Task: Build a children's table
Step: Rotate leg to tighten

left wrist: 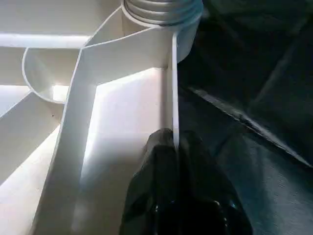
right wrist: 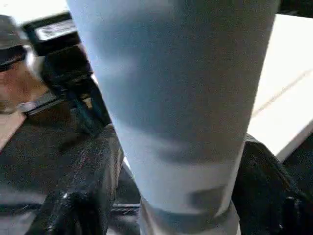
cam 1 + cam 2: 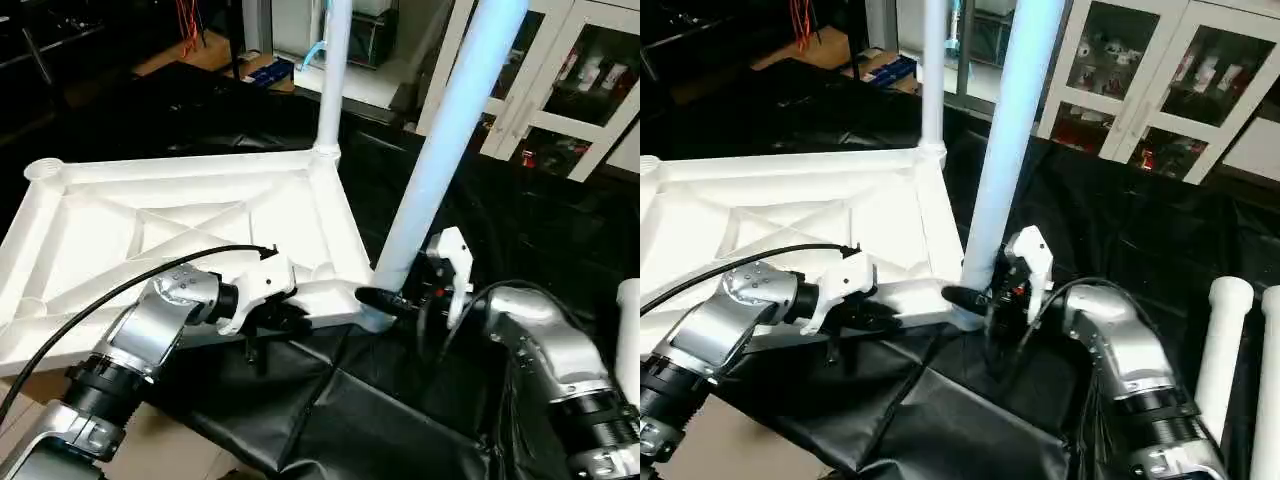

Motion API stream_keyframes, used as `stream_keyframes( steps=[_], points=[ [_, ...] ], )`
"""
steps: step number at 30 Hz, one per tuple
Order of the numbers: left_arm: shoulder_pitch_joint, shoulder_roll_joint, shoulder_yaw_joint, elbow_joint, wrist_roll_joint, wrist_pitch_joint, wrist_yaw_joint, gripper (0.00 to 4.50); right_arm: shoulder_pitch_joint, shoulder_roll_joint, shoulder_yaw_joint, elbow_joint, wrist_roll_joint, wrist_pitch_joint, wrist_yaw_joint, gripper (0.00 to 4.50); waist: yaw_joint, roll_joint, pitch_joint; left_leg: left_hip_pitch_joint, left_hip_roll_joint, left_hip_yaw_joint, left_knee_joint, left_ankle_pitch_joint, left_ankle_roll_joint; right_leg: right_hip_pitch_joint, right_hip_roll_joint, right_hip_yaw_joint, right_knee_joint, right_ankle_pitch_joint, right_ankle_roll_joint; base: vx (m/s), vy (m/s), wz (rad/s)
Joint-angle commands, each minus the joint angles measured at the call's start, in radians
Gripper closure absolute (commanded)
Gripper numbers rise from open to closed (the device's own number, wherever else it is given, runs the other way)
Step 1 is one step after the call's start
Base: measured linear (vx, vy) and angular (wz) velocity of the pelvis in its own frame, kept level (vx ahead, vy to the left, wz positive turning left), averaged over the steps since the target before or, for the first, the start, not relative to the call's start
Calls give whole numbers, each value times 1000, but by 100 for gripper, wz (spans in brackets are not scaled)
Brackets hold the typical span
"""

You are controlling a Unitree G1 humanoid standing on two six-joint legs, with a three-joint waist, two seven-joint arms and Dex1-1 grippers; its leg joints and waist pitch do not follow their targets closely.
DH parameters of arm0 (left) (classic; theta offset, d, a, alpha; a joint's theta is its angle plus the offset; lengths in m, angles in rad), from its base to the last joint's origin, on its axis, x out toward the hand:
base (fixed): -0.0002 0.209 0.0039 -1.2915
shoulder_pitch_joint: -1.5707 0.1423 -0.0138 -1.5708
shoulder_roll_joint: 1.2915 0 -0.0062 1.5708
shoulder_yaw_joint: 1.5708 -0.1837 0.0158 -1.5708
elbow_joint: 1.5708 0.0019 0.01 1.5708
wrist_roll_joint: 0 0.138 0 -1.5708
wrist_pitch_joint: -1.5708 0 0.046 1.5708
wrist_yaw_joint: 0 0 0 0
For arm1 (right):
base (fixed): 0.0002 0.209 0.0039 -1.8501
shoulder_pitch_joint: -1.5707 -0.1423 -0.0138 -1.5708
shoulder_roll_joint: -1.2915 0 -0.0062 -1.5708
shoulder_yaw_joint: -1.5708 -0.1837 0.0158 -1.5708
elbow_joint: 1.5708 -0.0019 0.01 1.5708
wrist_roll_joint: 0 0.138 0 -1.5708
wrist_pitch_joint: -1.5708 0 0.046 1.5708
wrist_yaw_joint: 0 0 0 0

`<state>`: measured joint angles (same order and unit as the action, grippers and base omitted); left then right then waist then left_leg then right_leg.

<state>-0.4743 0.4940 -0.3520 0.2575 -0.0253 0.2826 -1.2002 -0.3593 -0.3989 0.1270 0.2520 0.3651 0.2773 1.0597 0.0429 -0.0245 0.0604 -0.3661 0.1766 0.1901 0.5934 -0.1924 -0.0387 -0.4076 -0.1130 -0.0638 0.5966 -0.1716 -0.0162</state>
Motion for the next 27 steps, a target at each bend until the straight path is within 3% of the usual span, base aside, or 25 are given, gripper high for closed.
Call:
stream_keyframes(
  steps=[1,3,6,12,16,19,21,23,25,27],
  points=[
    [24,-9,-41,-5,-10,2,-32,450,-3,-10,9,-24,16,11,41,178,-3,-5,-68,14,51,-11,-71,-156,75,48,-35,39,-49,-141,-250,0,0,0],
    [26,0,-38,-10,-12,3,-39,450,-10,-27,9,-19,13,10,72,203,-4,-5,-65,21,53,-10,-75,-225,38,42,-35,43,-59,-233,-224,0,0,0],
    [28,4,-34,-13,-11,6,-45,450,-16,-47,13,-13,15,9,90,223,-4,-7,-64,20,53,-9,-76,-239,21,39,-34,46,-63,-268,-203,0,0,0],
    [28,5,-35,-13,-11,7,-47,450,-12,-55,21,-13,20,29,118,242,-6,-8,-69,13,50,-9,-72,-196,35,42,-32,47,-56,-220,-204,0,0,0],
    [25,2,-31,-12,-10,13,-44,450,-1,-13,23,6,-18,23,54,243,-7,-7,-70,10,49,-9,-70,-174,44,42,-32,47,-53,-195,-211,0,0,0],
    [10,-23,-21,7,11,51,24,450,-2,33,40,77,-115,2,-119,245,-12,-7,-66,13,50,-10,-75,-225,16,37,-30,47,-60,-257,-197,0,0,0],
    [0,-45,-10,19,17,77,66,450,-3,59,41,110,-148,11,-204,246,-20,-9,-61,16,47,-16,-83,-319,-33,32,-30,45,-73,-389,-157,0,0,0],
    [-18,-83,4,38,31,111,139,450,-6,111,24,164,-185,31,-355,250,-26,-11,-58,22,45,-23,-85,-397,-57,27,-31,42,-84,-489,-119,0,0,0],
    [-40,-134,28,65,46,150,238,450,-17,176,-25,221,-212,61,-567,253,-40,-12,-54,27,43,-28,-88,-456,-77,16,-29,40,-96,-563,-88,-28,7,-3],
    [-75,-231,91,103,58,221,428,450,-36,279,-135,299,-237,39,-925,256,-56,-12,-55,33,37,-43,-86,-530,-96,14,-28,23,-109,-654,-41,-61,20,-8]
  ],
)
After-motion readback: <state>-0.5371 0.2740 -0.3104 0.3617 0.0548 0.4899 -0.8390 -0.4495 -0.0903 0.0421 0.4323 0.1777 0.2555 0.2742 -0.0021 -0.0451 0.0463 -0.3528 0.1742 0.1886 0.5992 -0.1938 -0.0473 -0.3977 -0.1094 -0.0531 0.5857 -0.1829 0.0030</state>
